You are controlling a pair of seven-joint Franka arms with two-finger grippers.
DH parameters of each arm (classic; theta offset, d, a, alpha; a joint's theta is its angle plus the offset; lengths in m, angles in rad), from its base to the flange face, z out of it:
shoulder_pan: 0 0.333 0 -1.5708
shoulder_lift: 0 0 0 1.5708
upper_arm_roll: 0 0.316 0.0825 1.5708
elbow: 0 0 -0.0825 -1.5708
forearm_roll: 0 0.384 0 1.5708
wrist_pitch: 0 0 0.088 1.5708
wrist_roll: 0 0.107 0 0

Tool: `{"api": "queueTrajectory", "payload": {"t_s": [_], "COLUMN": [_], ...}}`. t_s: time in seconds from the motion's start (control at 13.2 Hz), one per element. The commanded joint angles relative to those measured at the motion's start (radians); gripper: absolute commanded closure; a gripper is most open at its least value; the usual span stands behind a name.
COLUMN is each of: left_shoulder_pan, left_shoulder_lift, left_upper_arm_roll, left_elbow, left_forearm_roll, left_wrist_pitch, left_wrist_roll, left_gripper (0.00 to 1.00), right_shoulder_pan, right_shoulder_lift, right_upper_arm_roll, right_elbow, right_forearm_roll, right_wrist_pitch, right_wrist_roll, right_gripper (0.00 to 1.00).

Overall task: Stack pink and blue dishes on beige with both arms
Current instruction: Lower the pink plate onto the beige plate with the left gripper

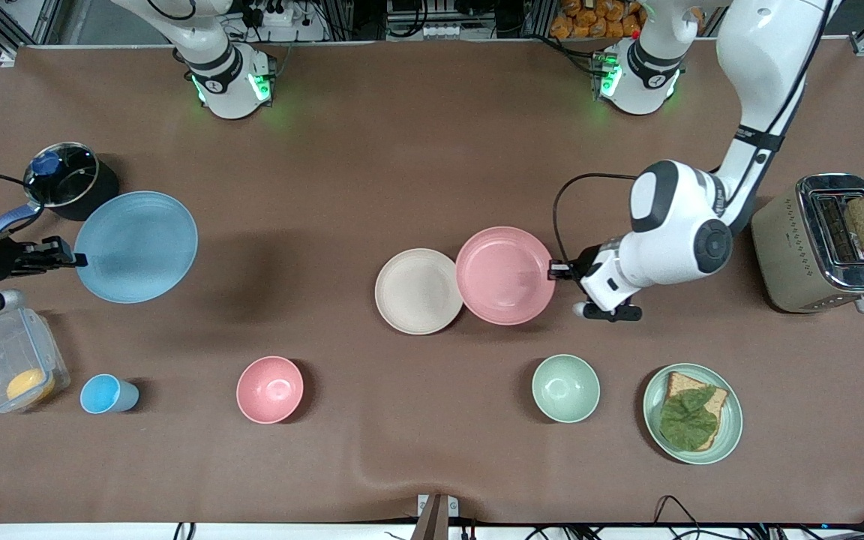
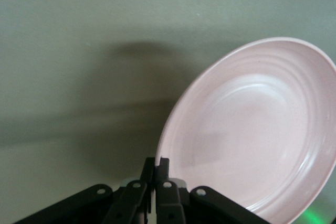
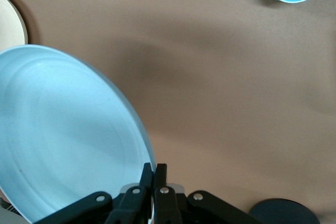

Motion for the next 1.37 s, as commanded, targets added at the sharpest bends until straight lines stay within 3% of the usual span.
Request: {"api": "queueTrajectory", "payload": {"t_s": [0.0,0.61,0.99,1.29], "left_shoulder_pan": [-0.067,-0.213,-0.304,-0.306], "left_shoulder_lift": [0.026,0.144,0.178,0.192], "left_upper_arm_roll": [0.005,0.005,0.016,0.031], "left_elbow": [0.021,0.030,0.041,0.041], "left_forearm_roll": [-0.024,-0.021,-0.018,-0.009], "left_wrist_pitch": [0.048,0.278,0.343,0.357], "left_wrist_roll": [-0.083,-0.257,-0.347,-0.349], "left_gripper": [1.00,1.00,1.00,1.00], "right_shoulder_pan": [-0.021,-0.023,-0.029,-0.034], "right_shoulder_lift": [-0.008,-0.007,-0.005,-0.004], "right_upper_arm_roll": [0.016,0.016,0.016,0.016], "right_elbow": [-0.003,-0.003,-0.006,-0.007], "right_forearm_roll": [-0.009,-0.009,-0.009,-0.009], "right_wrist_pitch": [-0.011,-0.011,-0.011,-0.011], "right_wrist_roll": [-0.010,-0.012,-0.013,-0.021], "right_gripper": [1.00,1.00,1.00,1.00]}}
